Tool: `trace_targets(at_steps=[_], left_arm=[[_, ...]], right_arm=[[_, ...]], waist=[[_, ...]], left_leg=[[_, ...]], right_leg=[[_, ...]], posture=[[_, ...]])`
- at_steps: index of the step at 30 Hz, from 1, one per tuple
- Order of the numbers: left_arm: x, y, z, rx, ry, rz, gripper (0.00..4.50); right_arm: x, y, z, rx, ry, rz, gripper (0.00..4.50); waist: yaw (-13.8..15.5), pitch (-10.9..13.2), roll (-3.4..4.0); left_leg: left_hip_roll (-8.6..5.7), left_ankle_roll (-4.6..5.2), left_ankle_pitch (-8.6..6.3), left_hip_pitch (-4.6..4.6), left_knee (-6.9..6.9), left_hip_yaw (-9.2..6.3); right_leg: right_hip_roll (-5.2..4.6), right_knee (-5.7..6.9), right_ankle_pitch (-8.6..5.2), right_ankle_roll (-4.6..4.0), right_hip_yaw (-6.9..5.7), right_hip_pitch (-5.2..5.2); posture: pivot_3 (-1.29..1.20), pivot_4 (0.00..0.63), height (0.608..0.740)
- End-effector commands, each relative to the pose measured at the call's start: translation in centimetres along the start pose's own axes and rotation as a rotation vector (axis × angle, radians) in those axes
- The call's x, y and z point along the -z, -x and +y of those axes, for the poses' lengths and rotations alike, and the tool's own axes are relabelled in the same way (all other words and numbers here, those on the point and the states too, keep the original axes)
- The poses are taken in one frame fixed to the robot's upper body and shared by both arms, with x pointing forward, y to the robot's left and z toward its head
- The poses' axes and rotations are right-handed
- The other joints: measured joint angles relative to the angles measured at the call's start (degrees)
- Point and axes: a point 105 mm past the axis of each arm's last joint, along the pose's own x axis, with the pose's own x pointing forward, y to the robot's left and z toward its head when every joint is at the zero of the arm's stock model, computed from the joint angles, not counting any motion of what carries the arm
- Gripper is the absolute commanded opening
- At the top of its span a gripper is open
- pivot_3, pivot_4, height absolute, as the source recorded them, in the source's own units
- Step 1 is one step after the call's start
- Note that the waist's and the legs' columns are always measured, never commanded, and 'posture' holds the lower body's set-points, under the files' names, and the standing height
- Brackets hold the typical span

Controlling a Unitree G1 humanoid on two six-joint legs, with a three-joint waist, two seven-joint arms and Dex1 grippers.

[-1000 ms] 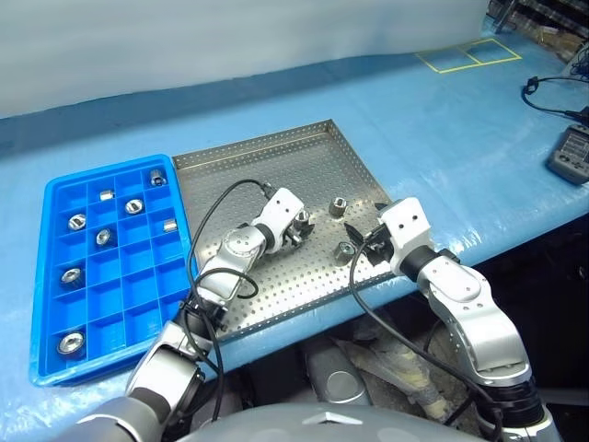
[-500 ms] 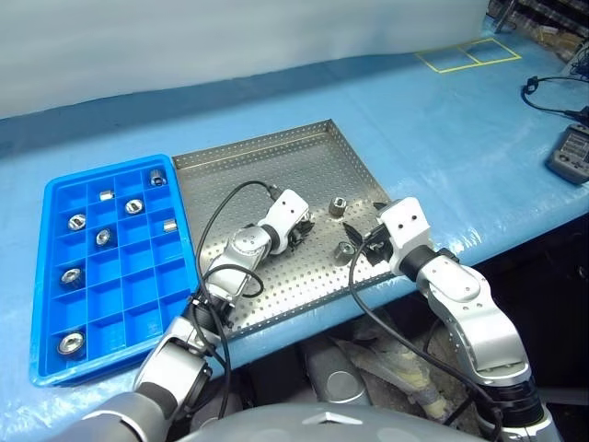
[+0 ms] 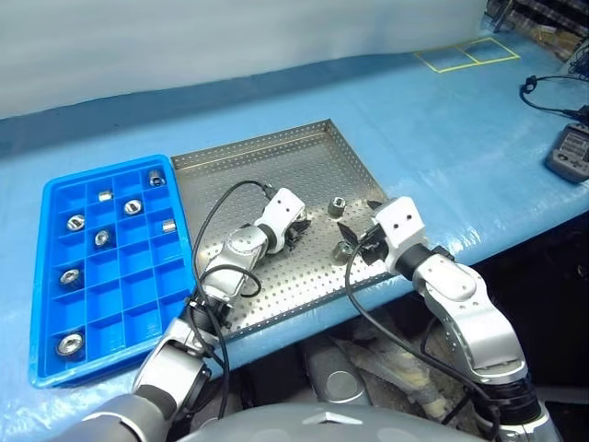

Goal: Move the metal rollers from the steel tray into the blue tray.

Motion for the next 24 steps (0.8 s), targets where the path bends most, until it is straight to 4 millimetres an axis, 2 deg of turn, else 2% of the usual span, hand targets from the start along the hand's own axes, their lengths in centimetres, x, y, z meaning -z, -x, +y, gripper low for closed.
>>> trace_targets(at_steps=[1, 5, 9, 12, 15, 18, 24], left_arm=[[-3.9, 3.1, 3.1, -0.108, 0.022, -0.151, 1.8], [-4.4, 7.5, 6.5, -0.234, 0.017, -0.162, 1.8], [-3.1, 13.5, 10.0, -0.426, -0.046, -0.074, 1.8], [-2.3, 17.2, 11.6, -0.553, -0.076, -0.007, 1.8], [-1.7, 20.5, 12.3, -0.654, -0.087, 0.044, 1.8], [-1.1, 22.8, 12.3, -0.715, -0.091, 0.092, 1.8], [0.5, 24.4, 10.7, -0.721, -0.05, 0.161, 1.8]], right_arm=[[-1.2, -0.3, 0.6, -0.038, 0.015, -0.056, 3.7], [-1.2, -0.7, 1.2, -0.073, 0.014, -0.062, 3.7], [-1.3, -1.3, 1.9, -0.121, 0.014, -0.069, 3.7], [-1.4, -1.7, 2.3, -0.155, 0.016, -0.073, 3.7], [-1.5, -2.1, 2.8, -0.198, 0.02, -0.074, 3.7], [-1.6, -2.4, 3.1, -0.228, 0.027, -0.08, 3.7], [-1.8, -2.9, 3.5, -0.263, 0.036, -0.086, 3.7]], waist=[[0.1, 0.0, 0.0], [0.5, 0.0, 0.04], [1.3, 0.0, 0.05], [3.2, 0.0, 0.05], [5.5, 0.0, 0.04], [8.0, 0.0, 0.04], [13.1, 0.0, 0.03]], left_leg=[[0.0, 0.0, 0.0, 0.0, 0.0, 0.0], [0.05, -0.02, 0.0, 0.01, 0.0, 0.0], [0.04, -0.03, 0.0, 0.02, -0.01, -0.01], [0.02, -0.03, 0.0, 0.0, -0.01, -0.03], [-0.01, -0.04, 0.0, 0.0, -0.01, -0.07], [-0.04, -0.04, -0.02, 0.0, -0.03, -0.08], [-0.05, -0.11, -0.02, 0.0, -0.04, -0.11]], right_leg=[[-0.01, 0.0, 0.0, 0.0, 0.01, 0.0], [-0.01, 0.06, 0.01, -0.01, 0.02, -0.03], [-0.02, 0.08, 0.01, -0.02, 0.0, -0.05], [-0.29, 0.07, 0.01, -0.02, -0.06, -0.07], [-0.47, 0.06, 0.0, -0.05, -0.2, -0.06], [-0.65, 0.06, -0.02, -0.12, -0.39, -0.08], [-0.78, 0.06, -0.11, -0.33, -0.67, -0.07]], posture=[[-0.32, 0.15, 0.74], [-0.29, 0.15, 0.74], [-0.23, 0.15, 0.74], [-0.18, 0.15, 0.74], [-0.14, 0.15, 0.74], [-0.1, 0.15, 0.74], [-0.06, 0.15, 0.74]])
